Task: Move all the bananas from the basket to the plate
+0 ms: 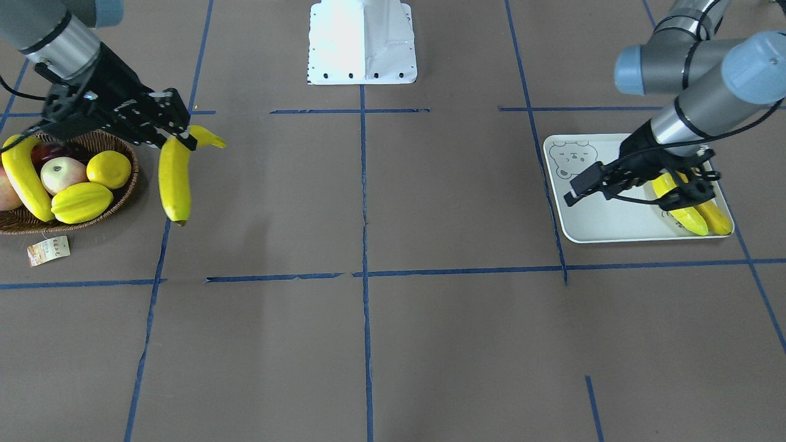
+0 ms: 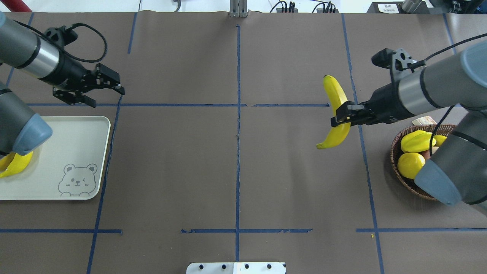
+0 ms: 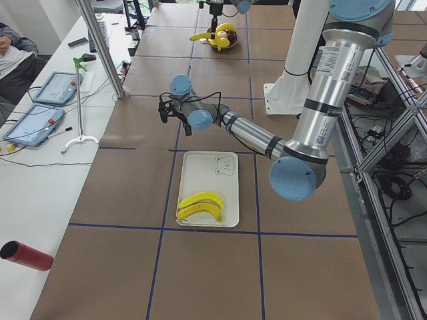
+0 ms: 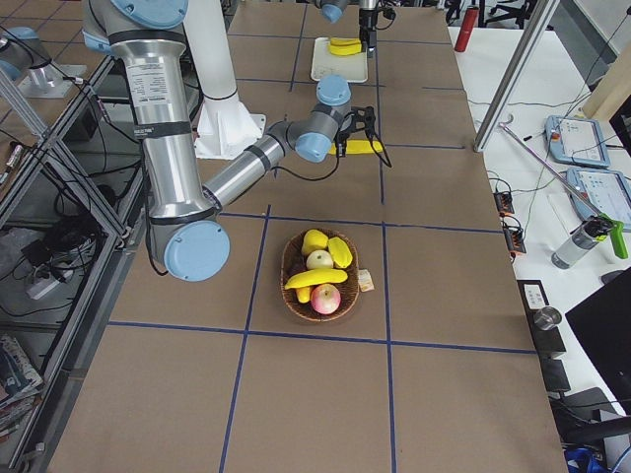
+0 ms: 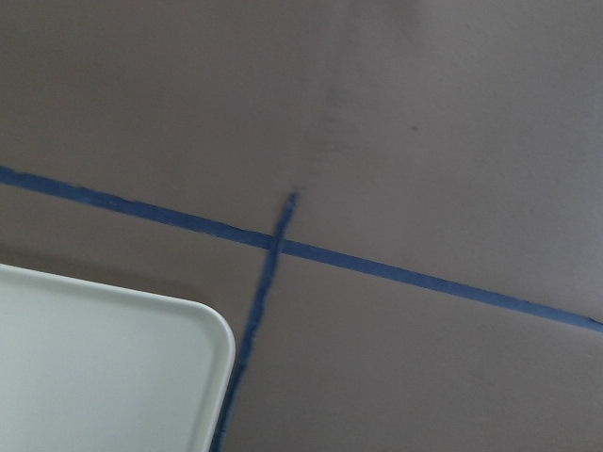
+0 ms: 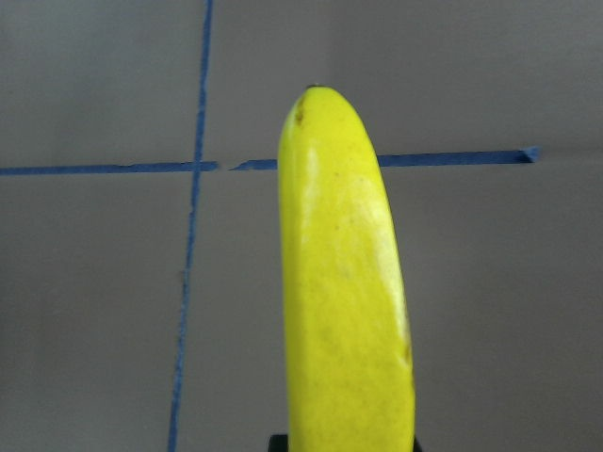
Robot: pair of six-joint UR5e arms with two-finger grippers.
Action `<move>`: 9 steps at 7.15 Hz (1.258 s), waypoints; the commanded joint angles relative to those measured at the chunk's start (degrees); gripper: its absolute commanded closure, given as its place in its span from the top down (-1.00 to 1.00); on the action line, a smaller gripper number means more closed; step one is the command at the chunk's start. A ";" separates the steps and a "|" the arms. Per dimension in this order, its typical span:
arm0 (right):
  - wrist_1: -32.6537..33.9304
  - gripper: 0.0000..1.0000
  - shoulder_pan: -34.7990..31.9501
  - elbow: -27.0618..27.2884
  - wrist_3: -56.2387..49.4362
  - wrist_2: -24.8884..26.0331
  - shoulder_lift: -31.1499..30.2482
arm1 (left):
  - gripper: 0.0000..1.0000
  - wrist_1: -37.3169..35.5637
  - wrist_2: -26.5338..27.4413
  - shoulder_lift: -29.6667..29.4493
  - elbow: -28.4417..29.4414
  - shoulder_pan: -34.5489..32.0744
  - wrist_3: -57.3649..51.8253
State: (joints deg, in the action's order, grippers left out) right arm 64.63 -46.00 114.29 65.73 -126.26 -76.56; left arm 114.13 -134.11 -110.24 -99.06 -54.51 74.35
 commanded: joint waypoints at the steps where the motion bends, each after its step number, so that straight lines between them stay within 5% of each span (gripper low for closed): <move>1: -5.09 -0.79 3.54 -4.94 2.10 1.01 6.06 | 1.00 1.35 1.91 -7.07 0.97 4.31 2.29; 3: -15.73 -0.80 6.09 -12.64 9.82 1.63 11.48 | 0.98 2.75 2.01 -9.36 0.98 5.54 2.55; 5: -16.12 -0.82 9.77 -15.06 14.14 7.92 15.82 | 0.98 5.39 2.10 -14.01 3.42 6.60 12.26; 9: -16.64 -0.86 12.60 -16.81 16.26 11.46 19.34 | 0.98 8.47 8.42 -16.93 4.84 11.43 15.90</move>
State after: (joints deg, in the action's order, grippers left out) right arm 48.14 -34.10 98.41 81.18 -115.66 -58.46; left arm 122.00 -126.95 -126.16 -94.85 -44.57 88.94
